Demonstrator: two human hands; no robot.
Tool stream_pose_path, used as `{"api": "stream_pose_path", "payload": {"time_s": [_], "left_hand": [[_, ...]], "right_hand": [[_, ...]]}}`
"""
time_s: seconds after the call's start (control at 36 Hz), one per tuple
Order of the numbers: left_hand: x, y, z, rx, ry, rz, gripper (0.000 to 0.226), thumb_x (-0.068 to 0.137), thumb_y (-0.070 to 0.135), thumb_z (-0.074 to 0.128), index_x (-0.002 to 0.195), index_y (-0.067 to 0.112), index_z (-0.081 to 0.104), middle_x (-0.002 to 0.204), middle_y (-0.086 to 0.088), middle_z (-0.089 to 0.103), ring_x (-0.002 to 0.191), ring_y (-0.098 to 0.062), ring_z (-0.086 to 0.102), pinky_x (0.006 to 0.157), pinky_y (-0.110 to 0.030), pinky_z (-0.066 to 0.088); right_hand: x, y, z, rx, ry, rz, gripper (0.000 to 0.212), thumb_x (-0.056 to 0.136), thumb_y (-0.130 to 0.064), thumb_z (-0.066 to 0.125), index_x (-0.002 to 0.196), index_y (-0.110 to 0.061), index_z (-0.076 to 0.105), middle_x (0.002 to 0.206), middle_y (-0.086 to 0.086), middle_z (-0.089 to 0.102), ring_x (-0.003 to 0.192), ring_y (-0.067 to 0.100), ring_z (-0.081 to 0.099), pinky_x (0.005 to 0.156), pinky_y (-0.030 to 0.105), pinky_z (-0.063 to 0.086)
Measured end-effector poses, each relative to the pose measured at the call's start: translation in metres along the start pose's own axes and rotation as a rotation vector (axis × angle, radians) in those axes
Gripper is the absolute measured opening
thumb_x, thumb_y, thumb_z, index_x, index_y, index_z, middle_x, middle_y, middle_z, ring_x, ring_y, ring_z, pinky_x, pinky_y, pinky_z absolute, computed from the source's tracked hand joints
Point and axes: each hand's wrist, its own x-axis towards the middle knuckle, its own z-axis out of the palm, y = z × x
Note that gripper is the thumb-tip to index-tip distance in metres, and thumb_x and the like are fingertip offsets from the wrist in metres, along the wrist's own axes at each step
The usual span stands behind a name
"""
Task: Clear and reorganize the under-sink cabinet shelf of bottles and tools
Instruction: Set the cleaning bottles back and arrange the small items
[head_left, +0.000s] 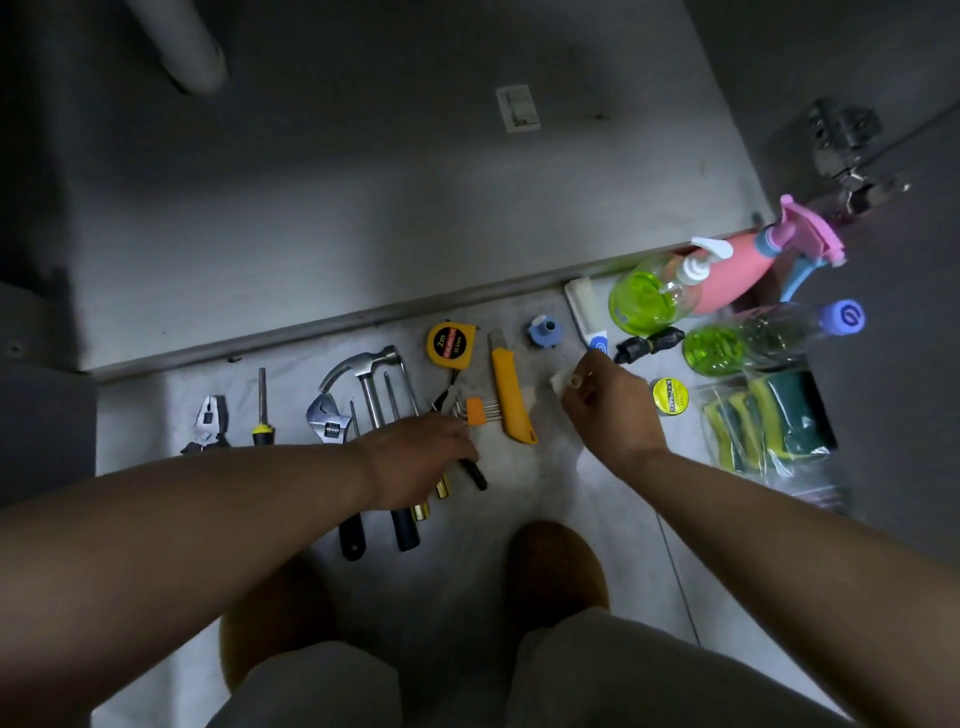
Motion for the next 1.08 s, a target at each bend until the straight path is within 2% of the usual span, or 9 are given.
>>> {"api": "stream_pose_path", "payload": {"time_s": [0.17, 0.25, 0.33, 0.42, 0.53, 0.61, 0.69, 0.86, 1.08], "left_hand": [[-0.007, 0.001, -0.027, 0.041, 0.268, -0.058, 0.052, 0.086, -0.001, 0.056, 0.133, 0.021, 0.059, 0.133, -0.002, 0.052, 0.119, -0.022, 0.049, 0.094, -0.037, 0.047], [-0.002, -0.002, -0.044, 0.051, 0.323, -0.176, 0.066, 0.083, 0.002, 0.062, 0.144, 0.027, 0.050, 0.148, -0.006, 0.041, 0.130, -0.027, 0.041, 0.101, -0.040, 0.046], [0.005, -0.006, -0.056, 0.092, 0.290, -0.285, 0.083, 0.086, 0.012, 0.067, 0.156, 0.036, 0.029, 0.166, -0.007, 0.012, 0.148, -0.029, 0.020, 0.116, -0.041, 0.034], [0.015, -0.007, -0.066, 0.087, 0.202, -0.342, 0.086, 0.090, 0.015, 0.065, 0.159, 0.037, 0.018, 0.169, -0.006, -0.001, 0.154, -0.029, 0.006, 0.120, -0.043, 0.029], [0.026, -0.007, -0.073, 0.096, 0.100, -0.354, 0.083, 0.092, 0.016, 0.062, 0.159, 0.037, 0.018, 0.169, -0.005, -0.003, 0.155, -0.026, 0.001, 0.121, -0.044, 0.026], [0.031, -0.008, -0.072, 0.057, 0.094, -0.364, 0.083, 0.091, 0.011, 0.061, 0.159, 0.035, 0.020, 0.169, -0.005, -0.002, 0.155, -0.026, 0.002, 0.121, -0.044, 0.028], [0.033, -0.011, -0.071, 0.055, 0.092, -0.362, 0.082, 0.092, 0.010, 0.062, 0.159, 0.033, 0.021, 0.169, -0.005, -0.003, 0.155, -0.026, -0.001, 0.121, -0.044, 0.028], [0.036, -0.019, -0.064, 0.053, 0.071, -0.350, 0.083, 0.094, 0.016, 0.063, 0.160, 0.032, 0.015, 0.169, -0.003, -0.010, 0.156, -0.025, -0.009, 0.121, -0.044, 0.029], [0.036, -0.028, -0.054, 0.089, 0.033, -0.341, 0.095, 0.092, 0.021, 0.064, 0.160, 0.034, -0.001, 0.166, -0.001, -0.021, 0.153, -0.023, -0.022, 0.121, -0.050, 0.028]], "right_hand": [[0.031, -0.004, 0.012, -0.191, -0.024, -0.006, 0.007, 0.090, -0.015, 0.054, 0.095, -0.011, 0.054, 0.086, 0.018, 0.065, 0.081, 0.041, 0.062, 0.061, 0.033, 0.039], [0.042, -0.005, 0.016, -0.222, -0.005, -0.005, 0.008, 0.090, -0.013, 0.051, 0.098, -0.011, 0.052, 0.090, 0.020, 0.065, 0.084, 0.043, 0.062, 0.062, 0.033, 0.037], [0.044, -0.007, 0.017, -0.228, 0.022, 0.009, 0.011, 0.090, -0.010, 0.049, 0.101, -0.010, 0.052, 0.092, 0.020, 0.065, 0.085, 0.043, 0.062, 0.062, 0.033, 0.036], [0.043, -0.008, 0.015, -0.238, 0.014, 0.047, 0.013, 0.092, -0.010, 0.048, 0.104, -0.011, 0.051, 0.099, 0.019, 0.063, 0.088, 0.042, 0.062, 0.064, 0.035, 0.036], [0.040, -0.008, 0.006, -0.246, -0.005, 0.018, 0.030, 0.091, -0.022, 0.060, 0.117, -0.011, 0.051, 0.117, 0.017, 0.051, 0.101, 0.041, 0.058, 0.068, 0.040, 0.046], [0.045, -0.013, -0.002, -0.277, 0.059, -0.197, 0.047, 0.085, -0.026, 0.067, 0.128, -0.013, 0.054, 0.122, 0.017, 0.047, 0.110, 0.037, 0.049, 0.078, 0.043, 0.050], [0.060, -0.021, -0.004, -0.386, 0.020, -0.327, 0.046, 0.086, -0.027, 0.065, 0.130, -0.019, 0.058, 0.119, 0.014, 0.055, 0.109, 0.036, 0.049, 0.082, 0.044, 0.047], [0.087, -0.027, 0.004, -0.414, 0.015, -0.237, 0.024, 0.094, -0.031, 0.055, 0.105, -0.018, 0.071, 0.095, 0.015, 0.071, 0.099, 0.035, 0.057, 0.078, 0.039, 0.049], [0.099, -0.025, -0.003, -0.154, 0.136, -0.050, 0.030, 0.089, -0.013, 0.055, 0.114, -0.010, 0.071, 0.101, 0.023, 0.071, 0.100, 0.041, 0.061, 0.080, 0.042, 0.049]]}}
